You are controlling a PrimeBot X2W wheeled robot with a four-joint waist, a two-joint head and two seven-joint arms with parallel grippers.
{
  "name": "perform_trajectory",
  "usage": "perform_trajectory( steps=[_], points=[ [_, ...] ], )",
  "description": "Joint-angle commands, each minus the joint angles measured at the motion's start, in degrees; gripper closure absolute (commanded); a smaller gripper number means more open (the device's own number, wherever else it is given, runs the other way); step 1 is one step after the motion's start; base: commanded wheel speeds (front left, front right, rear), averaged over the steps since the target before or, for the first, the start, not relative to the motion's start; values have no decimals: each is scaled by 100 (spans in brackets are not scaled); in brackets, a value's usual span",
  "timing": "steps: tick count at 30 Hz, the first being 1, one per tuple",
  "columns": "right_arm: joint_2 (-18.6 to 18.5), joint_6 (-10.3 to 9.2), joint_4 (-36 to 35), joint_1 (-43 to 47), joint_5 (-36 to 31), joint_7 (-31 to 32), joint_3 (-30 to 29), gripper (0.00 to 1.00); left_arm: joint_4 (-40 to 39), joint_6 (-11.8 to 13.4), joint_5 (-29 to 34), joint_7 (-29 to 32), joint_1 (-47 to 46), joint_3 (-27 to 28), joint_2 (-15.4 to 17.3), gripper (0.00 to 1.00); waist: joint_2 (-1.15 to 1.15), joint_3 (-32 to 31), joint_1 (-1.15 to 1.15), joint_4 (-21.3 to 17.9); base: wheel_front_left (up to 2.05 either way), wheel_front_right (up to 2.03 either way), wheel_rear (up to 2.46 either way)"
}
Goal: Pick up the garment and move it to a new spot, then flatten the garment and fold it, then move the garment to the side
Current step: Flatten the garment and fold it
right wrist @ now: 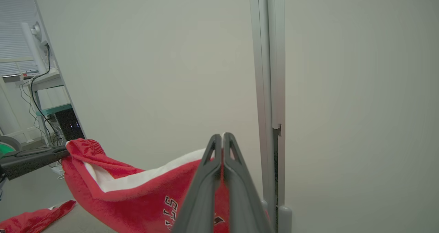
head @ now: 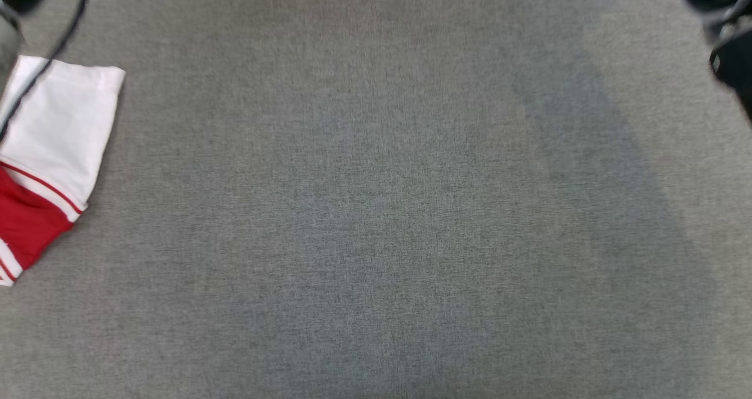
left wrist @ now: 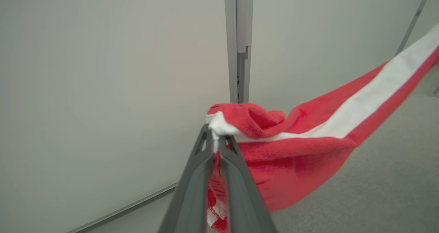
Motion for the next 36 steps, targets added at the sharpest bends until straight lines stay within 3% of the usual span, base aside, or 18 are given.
perform_trajectory(
  steps=[1,5,12,16,22,26,32,36],
  points=[
    [-134,1,-136,322,103,-29,56,100,8,-7,-121,-71,290,-135,100,100,0,-322,0,22,0,0,0],
    [-406,1,-500,1698,443,-29,461,100,-148,-7,-465,-188,1464,-656,353,100,0,-1022,0,-40,0,0,0],
    [-978,1,-1021,3246,974,340,1066,100,-881,-2,-924,-81,3035,-1131,849,100,0,-1900,0,-198,0,0,0],
    [-1267,1,-1314,3795,1099,546,1184,100,-1456,244,-1093,74,3672,-1277,1058,100,0,-2205,0,-251,0,0,0],
    [-1782,1,-2058,4873,1284,875,934,100,-3171,1207,-1434,563,4677,-1486,1733,100,0,-2488,0,-318,0,0,0],
    [-2104,1,-2647,5563,1371,1188,566,100,-4387,1701,-1704,874,5102,-1551,2261,100,0,-2512,0,-339,0,0,0],
    [-2413,1,-3506,6511,1183,1693,-257,100,-5728,2204,-2021,989,5535,-1529,2823,100,0,-2503,0,-312,0,0,0],
    [-2236,1,-3969,6821,913,2068,-856,100,-6042,2302,-2103,1108,5478,-1482,2952,100,0,-2484,0,-251,0,0,0]
  ],
)
